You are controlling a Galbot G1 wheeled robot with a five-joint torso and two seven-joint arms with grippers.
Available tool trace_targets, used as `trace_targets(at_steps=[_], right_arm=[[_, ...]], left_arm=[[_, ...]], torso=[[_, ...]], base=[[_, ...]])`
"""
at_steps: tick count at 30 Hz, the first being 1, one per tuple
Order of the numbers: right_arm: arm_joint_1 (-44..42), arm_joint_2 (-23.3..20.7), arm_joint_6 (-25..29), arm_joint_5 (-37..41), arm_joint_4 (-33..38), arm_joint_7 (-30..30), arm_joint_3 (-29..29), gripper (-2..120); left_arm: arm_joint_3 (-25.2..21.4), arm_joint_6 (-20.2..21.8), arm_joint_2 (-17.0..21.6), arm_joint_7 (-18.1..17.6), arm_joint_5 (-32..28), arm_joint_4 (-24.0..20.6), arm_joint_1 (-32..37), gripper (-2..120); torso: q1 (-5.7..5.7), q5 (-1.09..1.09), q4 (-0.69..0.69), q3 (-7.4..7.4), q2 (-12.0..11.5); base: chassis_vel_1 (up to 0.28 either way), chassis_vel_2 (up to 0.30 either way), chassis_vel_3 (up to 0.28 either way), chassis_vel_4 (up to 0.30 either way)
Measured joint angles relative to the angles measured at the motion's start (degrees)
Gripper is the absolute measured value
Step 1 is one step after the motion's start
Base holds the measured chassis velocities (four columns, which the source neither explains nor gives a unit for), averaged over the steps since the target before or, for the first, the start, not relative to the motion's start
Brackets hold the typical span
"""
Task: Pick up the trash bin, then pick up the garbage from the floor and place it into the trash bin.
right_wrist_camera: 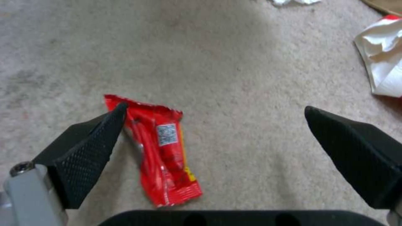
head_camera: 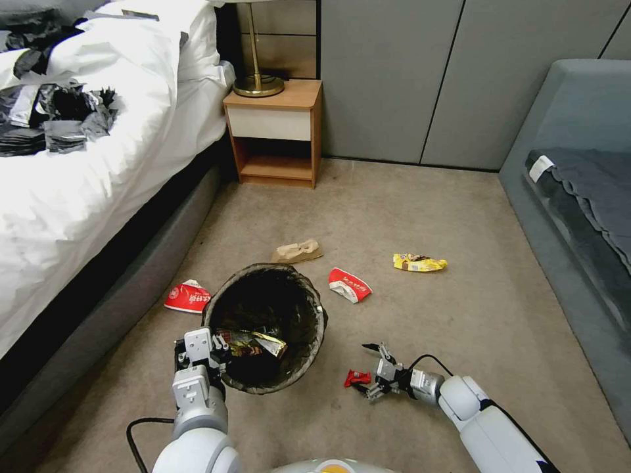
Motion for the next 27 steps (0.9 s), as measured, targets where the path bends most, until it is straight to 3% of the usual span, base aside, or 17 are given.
trace_targets(at_steps=[27], right_arm=[[1.00, 2.42, 0.24, -0.33, -4.52, 0.83, -0.62, 100]], left_arm=[[-0.14, -0.07, -0.12, -0.18, -0.10, 0.65, -0.91, 0]], torso=[[0.00, 0.00, 0.00, 0.00, 0.00]], base=[[0.000, 0.000, 0.000, 0.000]])
